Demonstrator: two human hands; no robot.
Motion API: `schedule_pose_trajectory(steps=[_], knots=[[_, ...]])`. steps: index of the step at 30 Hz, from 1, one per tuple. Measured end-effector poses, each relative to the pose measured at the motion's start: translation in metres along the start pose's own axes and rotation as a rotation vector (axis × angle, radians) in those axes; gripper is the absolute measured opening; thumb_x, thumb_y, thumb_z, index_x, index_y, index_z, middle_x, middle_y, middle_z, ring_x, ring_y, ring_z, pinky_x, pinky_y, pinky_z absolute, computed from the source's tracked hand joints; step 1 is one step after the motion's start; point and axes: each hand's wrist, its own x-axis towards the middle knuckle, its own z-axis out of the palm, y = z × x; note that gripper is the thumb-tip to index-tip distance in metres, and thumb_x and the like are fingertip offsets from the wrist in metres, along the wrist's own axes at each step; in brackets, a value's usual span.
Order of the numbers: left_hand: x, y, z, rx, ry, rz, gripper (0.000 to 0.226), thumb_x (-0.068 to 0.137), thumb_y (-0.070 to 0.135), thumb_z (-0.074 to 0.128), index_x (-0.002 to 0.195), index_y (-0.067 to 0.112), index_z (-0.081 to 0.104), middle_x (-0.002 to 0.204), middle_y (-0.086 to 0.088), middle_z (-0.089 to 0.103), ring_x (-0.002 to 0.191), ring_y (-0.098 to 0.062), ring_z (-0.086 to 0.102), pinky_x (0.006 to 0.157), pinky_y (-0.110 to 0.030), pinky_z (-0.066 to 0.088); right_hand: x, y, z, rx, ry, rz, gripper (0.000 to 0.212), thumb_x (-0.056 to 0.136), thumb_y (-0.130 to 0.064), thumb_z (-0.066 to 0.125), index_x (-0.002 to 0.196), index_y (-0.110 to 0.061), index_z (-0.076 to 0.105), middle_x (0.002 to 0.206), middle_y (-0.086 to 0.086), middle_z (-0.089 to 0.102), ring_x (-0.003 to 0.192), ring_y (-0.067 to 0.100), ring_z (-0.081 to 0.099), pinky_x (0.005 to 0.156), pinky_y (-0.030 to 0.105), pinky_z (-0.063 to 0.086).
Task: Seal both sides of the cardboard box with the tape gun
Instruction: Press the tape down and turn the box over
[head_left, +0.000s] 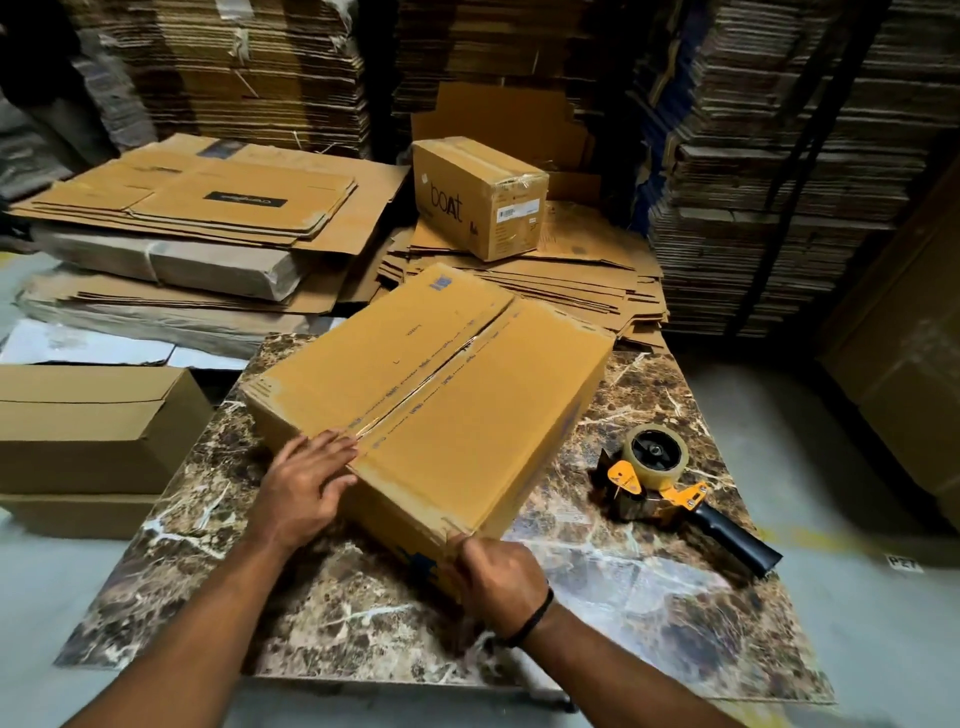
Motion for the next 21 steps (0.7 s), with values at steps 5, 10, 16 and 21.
schedule_pose_trajectory(steps=[5,10,16,21], knots=[[-0.011,0.011,-0.004,-0.127,0.063,-0.183,0.050,0.083,0.043,0.042,0.126,0.021,0.055,0.143,0.005,0.035,0.136,-0.019,0.027,0.112,-0.054,0.011,0.014,-0.013,-0.005,0.009,0.020,-0.086,0.034,0.093,-0.056,0.044,0.088,-0.024,0.053,0.053,-0.007,0.057,0.043,0.010,0.052,0.041,0.021,0.044],[-0.009,0.054,0.018,-0.207,0.010,-0.219,0.047,0.087,0.047,0.039,0.122,0.021,0.058,0.144,0.007,0.037,0.141,-0.013,0.017,0.115,-0.050,0.002,0.044,0.053,-0.038,-0.062,0.024,0.313,0.047,0.092,-0.057,0.035,0.121,-0.025,0.057,0.114,0.007,0.065,0.102,0.024,0.060,0.084,0.047,0.053],[-0.005,0.018,0.005,-0.245,-0.012,-0.190,0.044,0.084,0.035,0.037,0.113,0.018,0.066,0.129,0.004,0.055,0.129,-0.018,0.041,0.115,-0.051,0.008,0.051,0.049,-0.033,-0.039,-0.304,0.459,0.083,0.078,-0.079,0.001,0.144,-0.039,0.030,0.157,-0.006,0.019,0.145,0.019,0.010,0.118,0.045,0.013],[-0.003,-0.056,-0.027,-0.451,-0.100,-0.255,0.040,0.082,0.006,0.053,0.104,0.038,0.062,0.127,0.005,0.057,0.133,-0.020,0.037,0.115,-0.044,0.010,0.056,-0.018,-0.020,-0.067,-0.341,0.385,0.065,0.088,-0.068,0.011,0.139,-0.039,0.038,0.152,-0.003,0.034,0.139,0.024,0.030,0.111,0.046,0.026]])
